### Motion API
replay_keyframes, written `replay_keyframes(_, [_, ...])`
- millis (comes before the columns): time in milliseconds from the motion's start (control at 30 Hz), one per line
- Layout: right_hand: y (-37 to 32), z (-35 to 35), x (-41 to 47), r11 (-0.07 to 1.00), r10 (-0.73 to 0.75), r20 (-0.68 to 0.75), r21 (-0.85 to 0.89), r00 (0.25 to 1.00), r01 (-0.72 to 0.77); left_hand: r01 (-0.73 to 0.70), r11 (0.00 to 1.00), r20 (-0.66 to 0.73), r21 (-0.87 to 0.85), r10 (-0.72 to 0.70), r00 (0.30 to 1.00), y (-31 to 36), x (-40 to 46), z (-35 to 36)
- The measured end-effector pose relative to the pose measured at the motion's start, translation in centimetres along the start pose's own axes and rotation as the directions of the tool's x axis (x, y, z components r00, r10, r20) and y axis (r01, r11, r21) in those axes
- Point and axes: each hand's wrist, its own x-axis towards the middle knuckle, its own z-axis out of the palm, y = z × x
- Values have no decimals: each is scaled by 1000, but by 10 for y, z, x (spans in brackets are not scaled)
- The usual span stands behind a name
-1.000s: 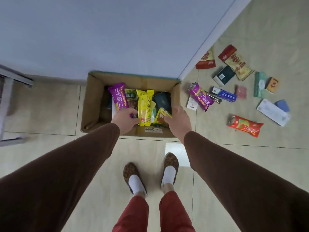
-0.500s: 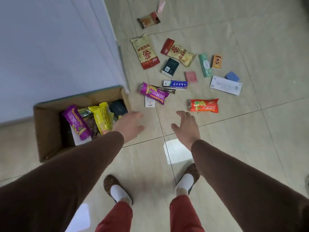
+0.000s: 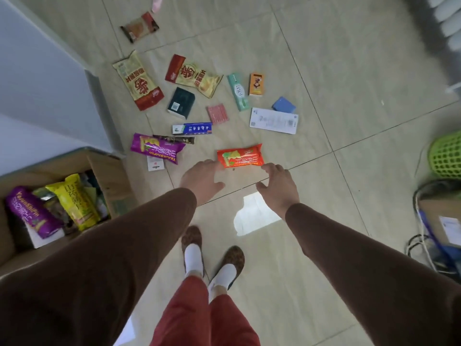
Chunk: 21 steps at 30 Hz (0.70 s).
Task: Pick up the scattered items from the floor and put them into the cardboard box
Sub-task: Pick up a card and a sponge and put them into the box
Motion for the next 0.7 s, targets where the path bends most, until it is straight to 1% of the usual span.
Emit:
replay_keyframes(167, [16, -39, 51, 1000, -3, 7, 11, 1000, 3, 27, 999, -6, 48, -26, 1000, 20, 58, -17])
replay_keyframes(267, [23, -64, 90, 1000, 2, 8, 4, 1000, -2, 61, 998, -15, 14, -61, 998, 31, 94, -29])
replay_keyframes(467, [46, -101, 173, 999, 39, 15, -36, 999, -38, 84, 996, 42, -12, -84, 996, 55, 166, -44])
replay_keyframes(700, [86, -118, 268, 996, 34, 59, -87, 998, -29, 133, 990, 78, -49, -129, 989, 73, 243, -30])
